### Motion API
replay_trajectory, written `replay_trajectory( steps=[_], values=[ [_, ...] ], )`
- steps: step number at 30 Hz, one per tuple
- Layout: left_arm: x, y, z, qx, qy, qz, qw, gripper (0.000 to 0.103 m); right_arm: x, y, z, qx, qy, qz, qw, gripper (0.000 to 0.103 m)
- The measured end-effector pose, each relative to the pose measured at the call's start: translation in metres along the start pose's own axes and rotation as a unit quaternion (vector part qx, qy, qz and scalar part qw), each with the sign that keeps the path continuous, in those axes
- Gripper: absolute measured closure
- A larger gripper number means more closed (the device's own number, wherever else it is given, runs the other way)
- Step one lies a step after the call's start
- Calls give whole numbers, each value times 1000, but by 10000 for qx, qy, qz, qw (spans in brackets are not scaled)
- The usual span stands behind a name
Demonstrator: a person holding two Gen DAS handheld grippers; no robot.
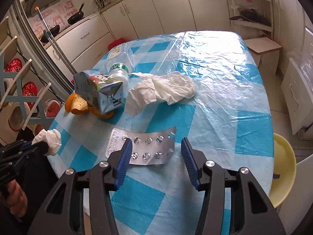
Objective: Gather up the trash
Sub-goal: 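Lift the tissue and blister pack and carry both toward the yellow bucket, then open both grippers over the yellow bucket to drop the tissue and blister pack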
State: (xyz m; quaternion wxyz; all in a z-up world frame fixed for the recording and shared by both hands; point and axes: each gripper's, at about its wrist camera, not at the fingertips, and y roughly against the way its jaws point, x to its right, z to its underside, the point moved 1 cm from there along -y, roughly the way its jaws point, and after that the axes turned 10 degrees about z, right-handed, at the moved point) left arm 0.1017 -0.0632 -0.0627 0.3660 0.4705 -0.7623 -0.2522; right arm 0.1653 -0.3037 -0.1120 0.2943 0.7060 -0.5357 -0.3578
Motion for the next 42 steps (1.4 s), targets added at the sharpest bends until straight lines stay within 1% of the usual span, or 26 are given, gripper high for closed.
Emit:
replay_trajectory(
  steps=[1, 2, 4, 5, 8, 15, 18, 21, 25, 28, 30, 32, 34, 36, 37, 38, 39, 40, 41, 42],
  values=[
    [-1, 1, 1, 0, 12, -6, 10000, 86, -5, -1, 0, 19, 124, 37, 9999, 68],
    [-2, 1, 1, 0, 20, -16, 10000, 86, -10, -3, 0, -19, 215, 33, 9998, 87],
    [-3, 1, 1, 2, 25, -27, 10000, 86, -14, -2, 1, 41, 294, 23, 9996, 92],
    [-3, 1, 1, 6, 31, -30, 10000, 86, -16, 1, 0, 133, 338, 21, 9993, 98],
    [-3, 1, 1, -1, 53, -34, 10000, 86, -10, 15, -3, 370, 309, 14, 9988, 99],
    [1, -2, 1, -30, 9, -6, 10000, 86, 13, 47, -10, 902, -38, 25, 9959, 99],
    [6, -2, -2, -37, -21, 55, 10000, 86, 24, 63, -14, 1154, -142, 246, 9929, 99],
    [16, -4, -8, -42, -93, 183, 9998, 86, 49, 82, -17, 1397, -262, 722, 9872, 99],
    [45, -14, -21, -48, -332, 452, 9984, 86, 92, 101, -14, 1415, -393, 1602, 9761, 99],
    [73, -26, -30, -90, -549, 670, 9962, 86, 122, 100, -10, 1146, -392, 2240, 9670, 99],
    [97, -37, -35, -134, -714, 830, 9939, 86, 142, 89, -7, 825, -370, 2497, 9641, 99],
    [120, -48, -39, -174, -862, 959, 9915, 86, 155, 71, -4, 436, -294, 2668, 9623, 99],
    [140, -59, -43, -213, -994, 1068, 9891, 86, 167, 51, 0, -15, -210, 2670, 9635, 99],
    [160, -72, -47, -273, -1117, 1152, 9867, 86, 179, 35, 1, -353, -263, 2704, 9617, 98],
    [168, -79, -48, -311, -1156, 1182, 9857, 86, 187, 33, 2, -406, -390, 2655, 9625, 94],
    [177, -87, -50, -367, -1178, 1223, 9848, 86, 194, 35, 0, -384, -578, 2608, 9629, 84],
    [184, -95, -51, -424, -1189, 1263, 9839, 86, 203, 40, -2, -299, -817, 2543, 9632, 78],
    [191, -104, -52, -479, -1200, 1292, 9832, 86, 208, 48, -5, -176, -996, 2492, 9632, 68],
    [199, -113, -53, -546, -1221, 1312, 9823, 86, 212, 56, -9, -42, -1138, 2457, 9626, 64],
    [206, -122, -53, -605, -1239, 1330, 9815, 86, 216, 66, -11, 144, -1302, 2392, 9621, 64]
  ],
)
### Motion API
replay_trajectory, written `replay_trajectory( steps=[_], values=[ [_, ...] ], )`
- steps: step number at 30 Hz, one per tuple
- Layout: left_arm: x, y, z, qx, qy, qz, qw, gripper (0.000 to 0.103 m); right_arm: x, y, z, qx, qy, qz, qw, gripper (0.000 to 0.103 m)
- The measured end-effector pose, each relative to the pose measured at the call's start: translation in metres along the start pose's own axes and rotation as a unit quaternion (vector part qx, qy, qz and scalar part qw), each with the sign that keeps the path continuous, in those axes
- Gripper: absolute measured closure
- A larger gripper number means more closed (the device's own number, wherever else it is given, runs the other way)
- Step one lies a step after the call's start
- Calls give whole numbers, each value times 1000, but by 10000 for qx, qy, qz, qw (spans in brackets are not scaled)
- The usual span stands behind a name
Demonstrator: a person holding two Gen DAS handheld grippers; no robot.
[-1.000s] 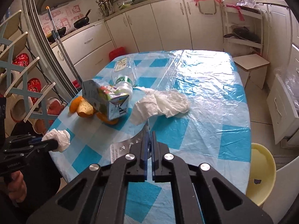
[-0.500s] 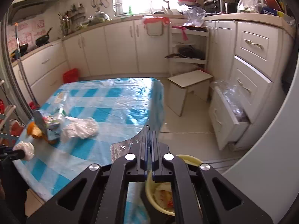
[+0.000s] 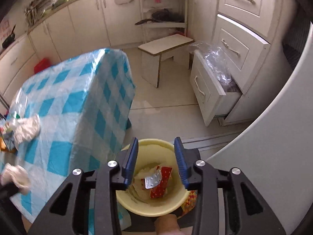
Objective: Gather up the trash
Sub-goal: 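Open both grippers over the yellow bucket to drop the tissue and blister pack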
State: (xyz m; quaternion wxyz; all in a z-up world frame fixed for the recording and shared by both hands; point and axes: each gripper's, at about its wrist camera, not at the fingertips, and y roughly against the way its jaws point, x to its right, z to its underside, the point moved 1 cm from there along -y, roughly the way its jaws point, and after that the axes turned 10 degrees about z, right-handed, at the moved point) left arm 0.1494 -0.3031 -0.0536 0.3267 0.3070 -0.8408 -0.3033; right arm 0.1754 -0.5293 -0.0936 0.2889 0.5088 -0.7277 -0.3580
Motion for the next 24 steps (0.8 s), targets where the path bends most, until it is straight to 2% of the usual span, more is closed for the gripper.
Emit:
replay_trajectory(
  steps=[4, 6, 11, 13, 16, 24],
  values=[
    [18, -45, -12, -262, -53, 113, 9996, 86, 22, 31, -13, 601, -719, -353, 9950, 51],
    [25, -68, -18, -403, -46, 119, 9991, 85, 31, 47, -17, 932, -1002, -516, 9892, 49],
    [39, -116, -28, -754, 12, -85, 9971, 68, 42, 59, -26, 1252, -1409, -724, 9794, 45],
    [44, -117, -30, -714, -56, -196, 9972, 55, 45, 61, -29, 1300, -1493, -759, 9773, 43],
    [52, -110, -29, -578, -290, -390, 9971, 45, 49, 62, -30, 1359, -1585, -762, 9750, 38],
    [48, -67, -20, -276, -568, -800, 9948, 28, 34, 63, -32, 1381, -1455, -745, 9768, 32]
  ],
)
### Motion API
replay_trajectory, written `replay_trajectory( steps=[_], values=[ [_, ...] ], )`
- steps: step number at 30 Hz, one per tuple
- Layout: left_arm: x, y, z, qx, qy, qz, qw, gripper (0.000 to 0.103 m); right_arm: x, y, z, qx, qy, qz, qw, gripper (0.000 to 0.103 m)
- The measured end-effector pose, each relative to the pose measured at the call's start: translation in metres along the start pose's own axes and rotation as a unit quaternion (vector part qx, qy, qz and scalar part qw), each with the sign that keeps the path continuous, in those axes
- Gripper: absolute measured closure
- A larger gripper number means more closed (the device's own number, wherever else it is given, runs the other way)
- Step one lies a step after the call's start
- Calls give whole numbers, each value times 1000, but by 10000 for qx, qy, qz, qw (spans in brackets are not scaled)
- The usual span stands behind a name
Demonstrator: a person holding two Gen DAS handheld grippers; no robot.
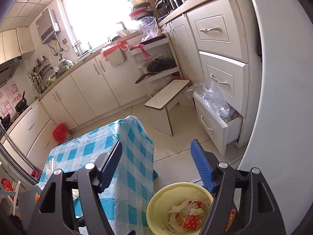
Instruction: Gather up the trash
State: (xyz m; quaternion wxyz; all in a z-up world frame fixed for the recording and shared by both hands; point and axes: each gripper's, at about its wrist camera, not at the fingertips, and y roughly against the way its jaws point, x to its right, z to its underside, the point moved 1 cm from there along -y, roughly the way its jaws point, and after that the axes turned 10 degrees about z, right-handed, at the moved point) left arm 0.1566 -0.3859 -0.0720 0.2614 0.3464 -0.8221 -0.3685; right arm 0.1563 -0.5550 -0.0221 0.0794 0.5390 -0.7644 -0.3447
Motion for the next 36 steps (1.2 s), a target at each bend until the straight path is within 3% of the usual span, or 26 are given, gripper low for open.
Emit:
replay_trajectory(
  steps=[9, 18, 26, 36],
  values=[
    [-35, 47, 23, 268, 157, -318, 9990, 19, -25, -2, 4, 89, 305, 135, 9994, 20],
    [-123, 100, 86, 398, 949, -622, 9927, 19, -61, -5, 11, 205, 698, 147, 9972, 12],
    [-203, 134, 146, 376, 1699, -1088, 9787, 19, -101, -7, 27, 190, 1102, -9, 9937, 11],
    [-248, 151, 175, 388, 2281, -1438, 9622, 17, -132, -17, 44, 28, 1527, -88, 9882, 10]
  ],
)
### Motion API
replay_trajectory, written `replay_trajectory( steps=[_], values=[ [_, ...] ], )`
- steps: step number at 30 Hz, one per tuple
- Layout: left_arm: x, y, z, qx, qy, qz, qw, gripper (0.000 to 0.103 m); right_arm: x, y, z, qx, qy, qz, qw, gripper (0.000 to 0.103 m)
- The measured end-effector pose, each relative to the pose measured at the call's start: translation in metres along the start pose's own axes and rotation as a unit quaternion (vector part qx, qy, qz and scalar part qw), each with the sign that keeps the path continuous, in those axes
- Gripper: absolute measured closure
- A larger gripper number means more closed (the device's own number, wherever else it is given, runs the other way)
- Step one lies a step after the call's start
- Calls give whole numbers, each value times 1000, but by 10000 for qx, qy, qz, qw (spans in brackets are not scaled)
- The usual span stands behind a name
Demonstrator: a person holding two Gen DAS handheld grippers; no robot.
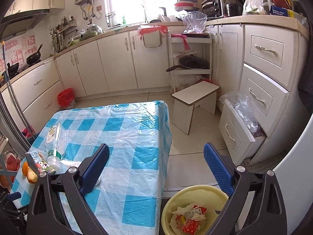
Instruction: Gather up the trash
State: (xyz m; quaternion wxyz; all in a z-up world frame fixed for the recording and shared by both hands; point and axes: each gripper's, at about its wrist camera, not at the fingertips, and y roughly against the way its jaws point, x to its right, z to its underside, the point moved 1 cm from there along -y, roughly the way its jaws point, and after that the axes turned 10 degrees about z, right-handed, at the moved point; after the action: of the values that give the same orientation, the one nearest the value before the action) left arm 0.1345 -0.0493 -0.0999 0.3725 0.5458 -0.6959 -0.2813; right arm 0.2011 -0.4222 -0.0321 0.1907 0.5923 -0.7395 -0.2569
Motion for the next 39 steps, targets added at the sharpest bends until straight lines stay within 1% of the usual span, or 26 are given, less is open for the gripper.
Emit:
replay_trajectory(
  steps=[10, 23, 39],
  values=[
    [-19, -6, 3, 1, 193, -64, 9998, 17, -7, -2, 1, -51, 68, -73, 9999, 10],
    [-19, -13, 6, -78, 131, -45, 9999, 17, -12, -2, 2, -74, 120, -164, 9998, 10],
    [-23, -13, 10, -87, 142, -82, 9998, 17, -34, -4, 7, -142, 389, -305, 9987, 9]
  ],
)
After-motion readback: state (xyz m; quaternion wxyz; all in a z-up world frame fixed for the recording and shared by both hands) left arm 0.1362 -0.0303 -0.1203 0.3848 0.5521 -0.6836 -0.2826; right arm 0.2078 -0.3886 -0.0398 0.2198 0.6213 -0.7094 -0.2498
